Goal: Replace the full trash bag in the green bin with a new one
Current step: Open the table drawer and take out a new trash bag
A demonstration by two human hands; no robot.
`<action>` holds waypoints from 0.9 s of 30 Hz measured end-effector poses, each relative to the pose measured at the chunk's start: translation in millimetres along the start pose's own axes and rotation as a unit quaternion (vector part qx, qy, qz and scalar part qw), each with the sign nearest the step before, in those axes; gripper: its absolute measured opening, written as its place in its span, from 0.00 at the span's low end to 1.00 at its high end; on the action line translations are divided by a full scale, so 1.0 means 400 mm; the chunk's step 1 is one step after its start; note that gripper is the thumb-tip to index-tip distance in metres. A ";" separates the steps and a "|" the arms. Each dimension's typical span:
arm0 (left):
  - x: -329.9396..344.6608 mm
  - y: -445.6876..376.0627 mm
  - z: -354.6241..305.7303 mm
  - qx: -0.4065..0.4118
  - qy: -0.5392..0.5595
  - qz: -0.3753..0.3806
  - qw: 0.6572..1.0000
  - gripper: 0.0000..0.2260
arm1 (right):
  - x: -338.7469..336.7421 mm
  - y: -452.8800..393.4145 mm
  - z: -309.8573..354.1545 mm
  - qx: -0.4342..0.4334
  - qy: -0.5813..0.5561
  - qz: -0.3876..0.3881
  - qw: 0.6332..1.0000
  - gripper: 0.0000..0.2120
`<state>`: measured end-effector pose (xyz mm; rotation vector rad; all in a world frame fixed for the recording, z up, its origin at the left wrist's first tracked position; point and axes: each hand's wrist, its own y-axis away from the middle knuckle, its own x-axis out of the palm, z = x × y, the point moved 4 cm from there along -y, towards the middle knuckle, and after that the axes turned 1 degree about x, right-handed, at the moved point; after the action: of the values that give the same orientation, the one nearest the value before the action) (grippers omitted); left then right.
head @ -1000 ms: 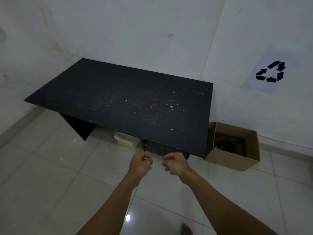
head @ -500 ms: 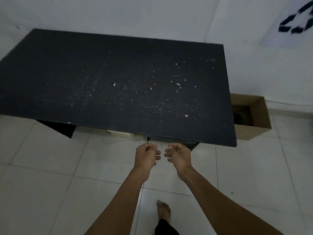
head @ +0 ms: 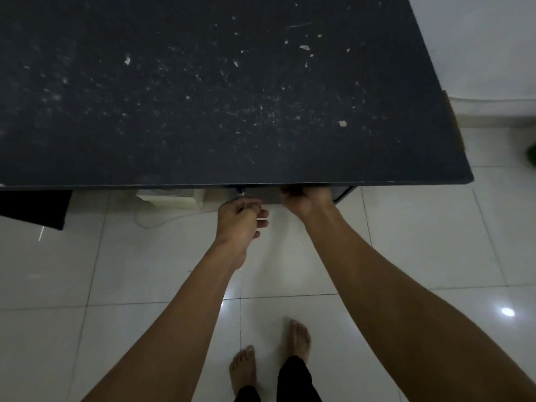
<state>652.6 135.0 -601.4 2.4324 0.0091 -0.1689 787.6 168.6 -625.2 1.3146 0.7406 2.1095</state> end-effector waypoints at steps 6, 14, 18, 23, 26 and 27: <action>-0.016 -0.011 0.014 0.022 0.001 0.016 1.000 0.07 | 0.017 -0.012 0.003 -0.058 -0.004 -0.054 0.997 0.06; -0.010 0.009 0.014 0.053 0.010 0.020 0.998 0.07 | -0.048 -0.005 -0.003 -0.137 0.175 -0.071 0.972 0.17; -0.006 0.048 0.028 0.054 0.044 -0.001 0.998 0.07 | -0.115 0.083 -0.018 -0.110 0.175 -0.053 0.977 0.17; -0.006 0.086 0.071 -0.027 0.167 0.003 0.986 0.15 | -0.197 0.194 -0.035 -0.088 0.225 -0.055 0.969 0.10; 0.008 0.121 0.114 -0.094 0.279 0.044 0.955 0.17 | -0.242 0.221 -0.051 -0.065 0.235 -0.064 0.968 0.09; 0.012 0.130 0.126 -0.104 0.321 0.055 0.940 0.16 | -0.257 0.227 -0.057 -0.057 0.238 -0.066 0.967 0.09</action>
<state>653.8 62.6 -606.5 2.1665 0.1720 0.6469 791.5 30.0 -633.7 0.6777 0.8549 2.3414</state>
